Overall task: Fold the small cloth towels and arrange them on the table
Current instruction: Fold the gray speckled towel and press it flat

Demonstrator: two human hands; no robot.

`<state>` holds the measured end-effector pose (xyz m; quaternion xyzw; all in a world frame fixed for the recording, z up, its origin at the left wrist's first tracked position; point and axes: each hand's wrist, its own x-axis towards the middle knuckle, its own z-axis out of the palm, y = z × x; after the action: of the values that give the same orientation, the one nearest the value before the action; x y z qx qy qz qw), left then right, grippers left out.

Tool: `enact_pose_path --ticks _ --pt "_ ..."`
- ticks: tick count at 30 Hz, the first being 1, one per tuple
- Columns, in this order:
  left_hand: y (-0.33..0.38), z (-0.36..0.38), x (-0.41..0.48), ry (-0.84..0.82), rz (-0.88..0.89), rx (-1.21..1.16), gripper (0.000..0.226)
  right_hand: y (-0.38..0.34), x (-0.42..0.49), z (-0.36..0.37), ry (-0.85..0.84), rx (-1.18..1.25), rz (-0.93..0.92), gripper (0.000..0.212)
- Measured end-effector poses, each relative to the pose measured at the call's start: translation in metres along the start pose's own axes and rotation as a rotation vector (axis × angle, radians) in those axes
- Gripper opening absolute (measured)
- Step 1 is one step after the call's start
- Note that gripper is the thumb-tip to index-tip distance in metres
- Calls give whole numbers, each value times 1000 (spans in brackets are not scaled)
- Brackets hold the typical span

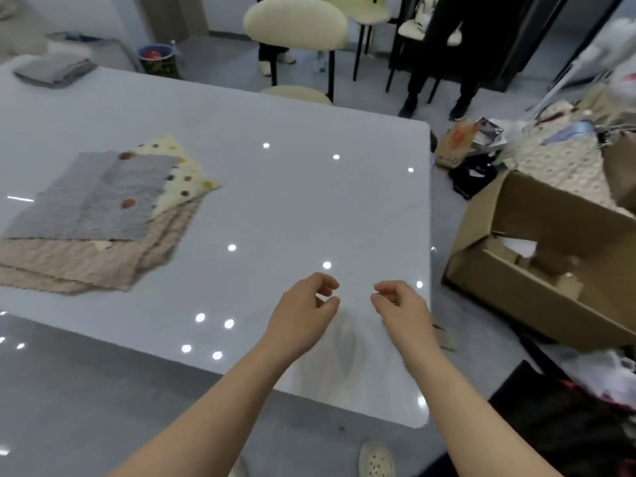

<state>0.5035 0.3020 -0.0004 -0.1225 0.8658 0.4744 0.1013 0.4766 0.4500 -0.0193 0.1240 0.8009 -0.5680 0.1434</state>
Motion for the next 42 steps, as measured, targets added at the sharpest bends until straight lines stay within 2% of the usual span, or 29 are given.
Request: enact_pose_path --ticks 4,10,21,25,29,35,42 --pt "39 65 8 22 -23 8 21 12 19 -65 -25 -6 -5 13" --pt "59 98 16 97 -71 56 24 7 41 -97 -161 -55 -32 14" --pt "75 97 56 239 -127 98 26 -11 106 -100 -335 -160 -101 15" --pt "84 100 80 343 -209 77 25 -25 151 -99 -478 -235 -165 15" --pt "100 109 110 538 -356 -10 23 -51 206 -105 -639 -368 -275 13" --pt "124 119 145 632 -469 -59 25 -78 259 -104 -834 -484 -368 14" --pt "116 89 194 768 -572 -97 23 -119 317 -54 -981 -581 -461 14"
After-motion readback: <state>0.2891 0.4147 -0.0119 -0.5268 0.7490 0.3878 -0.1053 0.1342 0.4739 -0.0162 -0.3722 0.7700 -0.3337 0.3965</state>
